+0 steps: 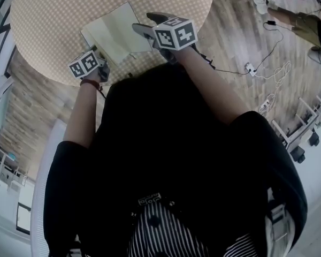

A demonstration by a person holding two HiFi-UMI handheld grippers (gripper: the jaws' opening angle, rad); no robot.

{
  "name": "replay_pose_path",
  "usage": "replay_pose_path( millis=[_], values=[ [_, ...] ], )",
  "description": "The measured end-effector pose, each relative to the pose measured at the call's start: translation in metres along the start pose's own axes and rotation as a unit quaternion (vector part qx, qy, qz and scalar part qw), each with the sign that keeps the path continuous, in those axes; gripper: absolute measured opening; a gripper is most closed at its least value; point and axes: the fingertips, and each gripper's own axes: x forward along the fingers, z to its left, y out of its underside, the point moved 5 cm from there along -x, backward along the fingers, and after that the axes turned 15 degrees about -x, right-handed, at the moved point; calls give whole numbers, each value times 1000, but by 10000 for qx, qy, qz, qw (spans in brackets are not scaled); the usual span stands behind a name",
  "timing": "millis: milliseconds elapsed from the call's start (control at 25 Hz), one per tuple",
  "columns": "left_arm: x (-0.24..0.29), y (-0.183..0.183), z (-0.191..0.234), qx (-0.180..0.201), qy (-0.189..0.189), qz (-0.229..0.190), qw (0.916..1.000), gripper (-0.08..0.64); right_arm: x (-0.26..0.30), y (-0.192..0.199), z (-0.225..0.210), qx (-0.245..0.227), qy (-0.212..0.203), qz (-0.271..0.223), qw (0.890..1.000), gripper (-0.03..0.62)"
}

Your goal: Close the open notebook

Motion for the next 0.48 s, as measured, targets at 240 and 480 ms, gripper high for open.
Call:
replay_pose_path(
  millis=[240,480],
  values=[
    [-7,4,-8,-82,39,-115,9999,-4,23,7,65,-41,-1118,27,9937,270],
    [-20,10,-6,-241,94,-306,9992,-4,37,10,104,-341,-1738,181,9840,270]
  ],
)
